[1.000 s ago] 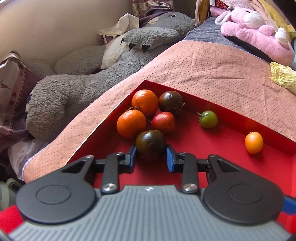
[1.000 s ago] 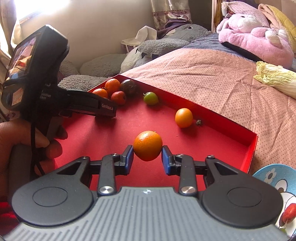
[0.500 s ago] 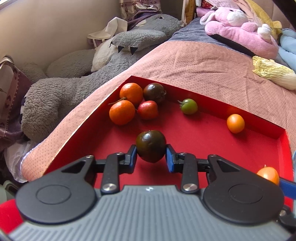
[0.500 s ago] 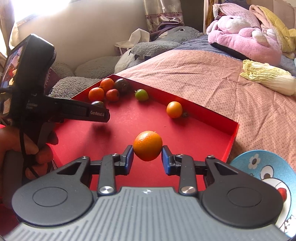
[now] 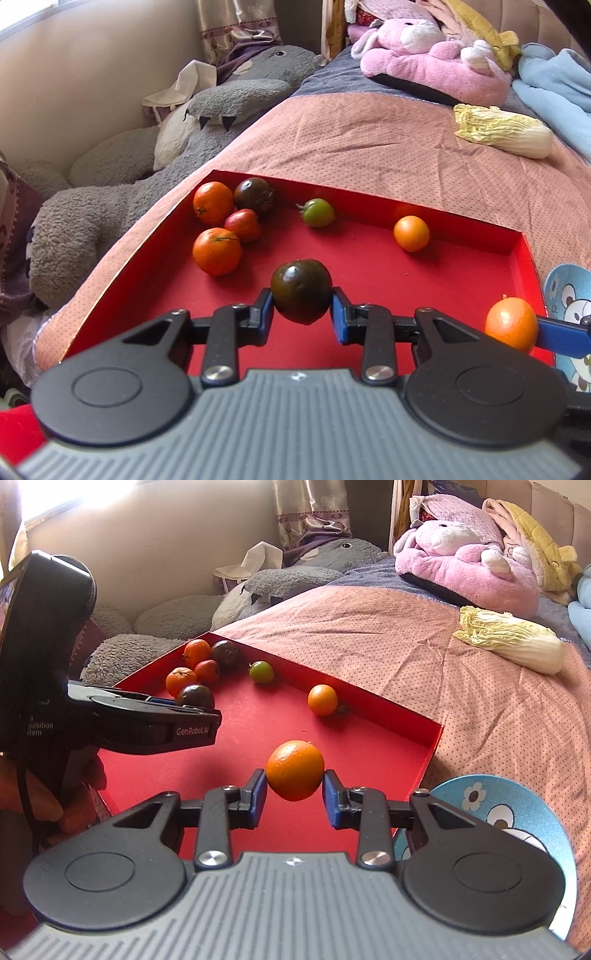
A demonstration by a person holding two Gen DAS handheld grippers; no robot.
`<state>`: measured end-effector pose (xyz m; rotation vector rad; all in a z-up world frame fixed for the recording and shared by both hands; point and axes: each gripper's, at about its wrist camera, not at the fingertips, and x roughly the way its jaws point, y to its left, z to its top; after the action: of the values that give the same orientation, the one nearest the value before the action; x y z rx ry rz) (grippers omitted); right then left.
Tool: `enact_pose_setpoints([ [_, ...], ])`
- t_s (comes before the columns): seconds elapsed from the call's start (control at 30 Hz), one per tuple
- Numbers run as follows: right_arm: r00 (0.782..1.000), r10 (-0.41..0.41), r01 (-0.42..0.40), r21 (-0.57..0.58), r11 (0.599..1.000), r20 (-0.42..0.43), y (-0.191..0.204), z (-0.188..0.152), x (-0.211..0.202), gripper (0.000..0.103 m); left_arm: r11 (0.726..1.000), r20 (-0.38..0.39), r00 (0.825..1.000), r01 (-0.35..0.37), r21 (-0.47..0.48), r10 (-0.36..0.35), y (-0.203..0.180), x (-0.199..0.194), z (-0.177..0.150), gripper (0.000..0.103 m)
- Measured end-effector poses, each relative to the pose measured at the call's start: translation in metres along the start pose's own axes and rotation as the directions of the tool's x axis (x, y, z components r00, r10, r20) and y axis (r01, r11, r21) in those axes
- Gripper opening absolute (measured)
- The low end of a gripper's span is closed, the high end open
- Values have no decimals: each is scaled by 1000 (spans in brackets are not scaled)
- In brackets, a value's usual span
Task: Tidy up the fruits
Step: 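Carry the orange tomato onto the blue plate and open the right gripper while the left holds the dark tomato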
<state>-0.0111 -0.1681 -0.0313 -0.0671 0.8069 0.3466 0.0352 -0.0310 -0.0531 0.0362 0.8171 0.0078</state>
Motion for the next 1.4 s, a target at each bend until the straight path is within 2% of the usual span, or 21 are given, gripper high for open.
enact_pose_setpoints([
  [0.57,1000,-28,28,21,999,10,-11,-5,-16,38,997,32,998,47,54,-49,-27,-8,0,36],
  [0.9,997,-71,70,42,997,29,-26,-8,-31,38,993,55,996,70,93,-75,-43,-15,-1,36],
  [1.4,988,-153,151,77,986,29,-56,-26,-52,38,974,93,981,153,168,-170,-76,-31,-10,36],
])
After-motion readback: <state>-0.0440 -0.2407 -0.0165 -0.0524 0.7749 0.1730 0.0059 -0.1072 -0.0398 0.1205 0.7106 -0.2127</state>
